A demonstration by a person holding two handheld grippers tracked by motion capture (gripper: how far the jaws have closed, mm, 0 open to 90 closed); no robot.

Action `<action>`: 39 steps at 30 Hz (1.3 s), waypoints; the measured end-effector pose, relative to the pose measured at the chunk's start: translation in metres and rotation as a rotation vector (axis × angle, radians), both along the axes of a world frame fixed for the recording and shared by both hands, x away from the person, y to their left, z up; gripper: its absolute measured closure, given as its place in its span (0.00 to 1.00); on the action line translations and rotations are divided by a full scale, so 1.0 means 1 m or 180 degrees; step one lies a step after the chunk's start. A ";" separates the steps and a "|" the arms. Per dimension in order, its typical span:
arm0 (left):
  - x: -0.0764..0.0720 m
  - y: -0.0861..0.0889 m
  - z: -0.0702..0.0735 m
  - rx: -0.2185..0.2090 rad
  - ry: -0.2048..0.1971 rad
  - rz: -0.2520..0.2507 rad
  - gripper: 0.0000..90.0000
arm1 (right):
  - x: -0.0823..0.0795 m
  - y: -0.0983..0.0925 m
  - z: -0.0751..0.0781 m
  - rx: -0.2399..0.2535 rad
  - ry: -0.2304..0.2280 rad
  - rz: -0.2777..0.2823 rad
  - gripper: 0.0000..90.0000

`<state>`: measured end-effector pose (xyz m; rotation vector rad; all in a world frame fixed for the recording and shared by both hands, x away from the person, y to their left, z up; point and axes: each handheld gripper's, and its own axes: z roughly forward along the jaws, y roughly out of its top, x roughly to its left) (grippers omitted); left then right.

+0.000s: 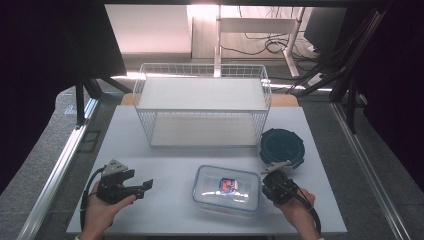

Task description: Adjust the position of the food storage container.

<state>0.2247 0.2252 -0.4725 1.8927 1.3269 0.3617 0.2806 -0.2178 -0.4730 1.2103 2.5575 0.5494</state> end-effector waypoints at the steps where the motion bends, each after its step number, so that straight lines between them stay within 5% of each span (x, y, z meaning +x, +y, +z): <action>1: 0.000 0.000 0.000 0.0000 0.0002 0.0000 0.24 | 0.001 0.003 -0.001 -0.0007 -0.0004 0.0016 0.99; 23: 0.000 0.001 -0.001 0.0000 0.0016 0.0010 0.24 | 0.028 0.064 -0.005 0.0070 -0.0035 0.0315 0.99; 32: 0.000 0.002 -0.001 -0.0002 0.0006 0.0021 0.24 | 0.025 0.049 0.002 0.0211 -0.0124 0.0223 0.99; 39: 0.000 0.003 -0.001 -0.0013 0.0000 0.0031 0.24 | 0.008 0.013 0.018 0.0644 -0.0324 0.0060 0.96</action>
